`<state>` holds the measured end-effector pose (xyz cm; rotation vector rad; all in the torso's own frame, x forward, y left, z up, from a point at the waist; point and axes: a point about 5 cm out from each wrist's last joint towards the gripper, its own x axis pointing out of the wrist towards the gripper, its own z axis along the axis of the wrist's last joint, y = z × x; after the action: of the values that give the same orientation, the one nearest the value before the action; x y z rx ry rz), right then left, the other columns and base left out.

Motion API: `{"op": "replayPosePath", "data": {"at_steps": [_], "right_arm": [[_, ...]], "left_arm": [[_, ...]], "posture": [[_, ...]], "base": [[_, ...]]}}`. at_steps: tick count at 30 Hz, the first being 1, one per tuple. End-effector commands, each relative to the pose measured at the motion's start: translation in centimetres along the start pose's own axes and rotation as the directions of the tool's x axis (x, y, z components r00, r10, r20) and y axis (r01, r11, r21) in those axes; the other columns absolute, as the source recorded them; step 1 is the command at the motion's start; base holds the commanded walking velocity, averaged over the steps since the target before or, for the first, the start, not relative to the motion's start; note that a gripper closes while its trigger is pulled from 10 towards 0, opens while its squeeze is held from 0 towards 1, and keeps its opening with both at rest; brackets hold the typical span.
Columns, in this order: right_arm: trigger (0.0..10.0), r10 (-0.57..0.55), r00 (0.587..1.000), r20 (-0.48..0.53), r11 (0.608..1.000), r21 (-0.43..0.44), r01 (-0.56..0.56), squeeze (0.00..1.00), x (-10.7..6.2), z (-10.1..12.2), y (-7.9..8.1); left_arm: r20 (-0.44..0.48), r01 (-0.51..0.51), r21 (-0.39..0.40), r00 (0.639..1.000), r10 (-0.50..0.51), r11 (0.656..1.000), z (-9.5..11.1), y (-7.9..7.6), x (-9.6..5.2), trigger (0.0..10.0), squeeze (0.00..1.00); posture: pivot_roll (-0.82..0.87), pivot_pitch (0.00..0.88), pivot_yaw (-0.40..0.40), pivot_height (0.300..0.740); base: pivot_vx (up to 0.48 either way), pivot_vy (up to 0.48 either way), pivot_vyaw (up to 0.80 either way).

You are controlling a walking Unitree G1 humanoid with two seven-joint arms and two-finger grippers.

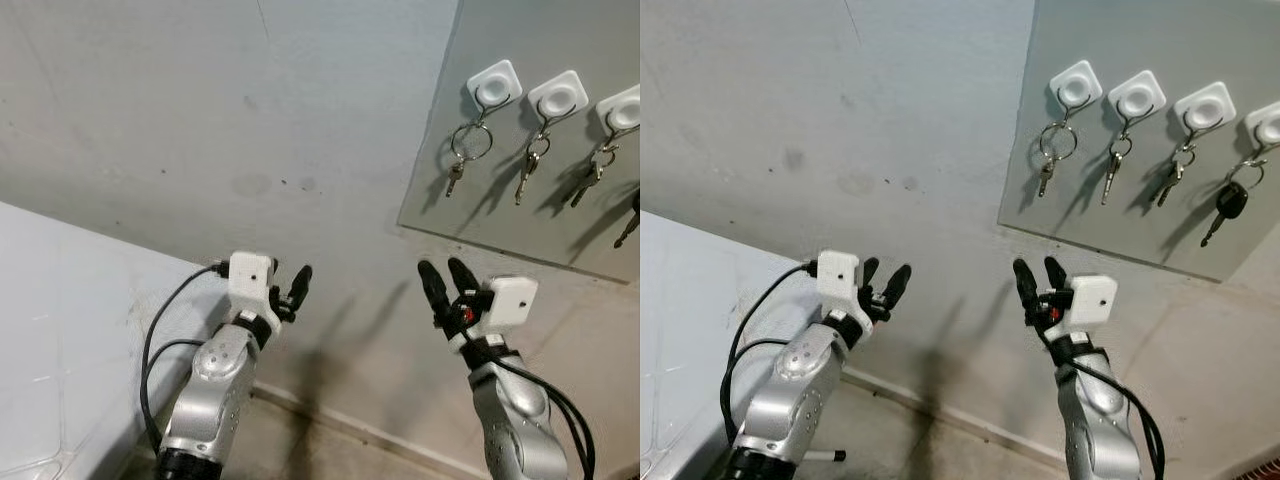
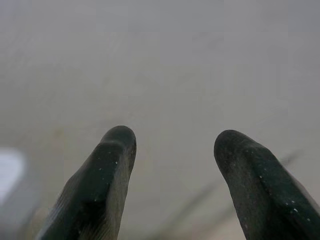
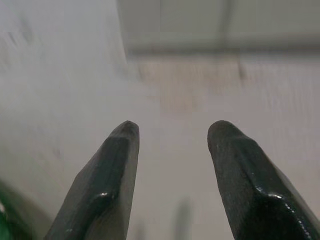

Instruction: Hang keys on a hook

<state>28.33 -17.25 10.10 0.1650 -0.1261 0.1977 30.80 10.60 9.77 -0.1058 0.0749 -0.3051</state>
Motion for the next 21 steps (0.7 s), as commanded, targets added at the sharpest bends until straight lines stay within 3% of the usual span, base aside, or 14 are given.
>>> {"op": "replayPosePath", "data": {"at_steps": [1, 5, 8, 11, 16, 21], "right_arm": [[10.0, -0.011, 1.000, -0.013, 1.000, -0.004, 0.011, 0.00, -0.2, -0.6, -0.1], [10.0, -0.057, 0.991, -0.124, 0.998, -0.030, 0.054, 0.00, -1.4, -3.7, -1.1], [10.0, -0.089, 0.972, -0.217, 0.995, -0.058, 0.078, 0.00, -2.4, -6.0, -1.6], [10.0, -0.100, 0.955, -0.280, 0.994, -0.061, 0.087, 0.00, -3.1, -7.5, -1.7], [10.0, -0.127, 0.887, -0.445, 0.991, -0.090, 0.097, 0.00, -5.2, -10.8, -1.8], [10.0, -0.161, 0.834, -0.527, 0.987, -0.098, 0.128, 0.00, -6.8, -12.3, -2.1]], "left_arm": [[-0.005, -0.032, -0.025, 0.999, 0.032, 0.999, -0.5, 0.5, -0.1, 10.0, 0.00], [-0.070, -0.098, -0.043, 0.993, 0.095, 0.994, -3.5, 1.9, -0.6, 10.0, 0.00], [-0.166, -0.129, -0.133, 0.980, 0.106, 0.983, -6.1, 2.7, -1.2, 10.0, 0.00], [-0.241, -0.157, -0.120, 0.962, 0.125, 0.980, -7.9, 3.2, -1.9, 10.0, 0.00], [-0.405, -0.159, -0.035, 0.905, 0.131, 0.987, -11.6, 3.2, -4.0, 10.0, 0.00], [-0.459, -0.135, 0.002, 0.880, 0.121, 0.991, -13.0, 2.9, -5.0, 10.0, 0.00]], "posture": [[-0.01, 0.054, 0.004, 0.740], [-0.02, 0.050, 0.008, 0.740], [-0.01, 0.045, 0.011, 0.740], [-0.01, 0.042, 0.013, 0.740], [-0.01, 0.034, 0.016, 0.740], [-0.02, 0.029, 0.020, 0.740]], "base": [[0.000, 0.000, 0.00], [0.000, 0.000, 0.00], [0.000, 0.000, 0.00], [0.000, 0.000, 0.00], [0.000, 0.000, 0.00], [0.000, 0.000, 0.00]]}}
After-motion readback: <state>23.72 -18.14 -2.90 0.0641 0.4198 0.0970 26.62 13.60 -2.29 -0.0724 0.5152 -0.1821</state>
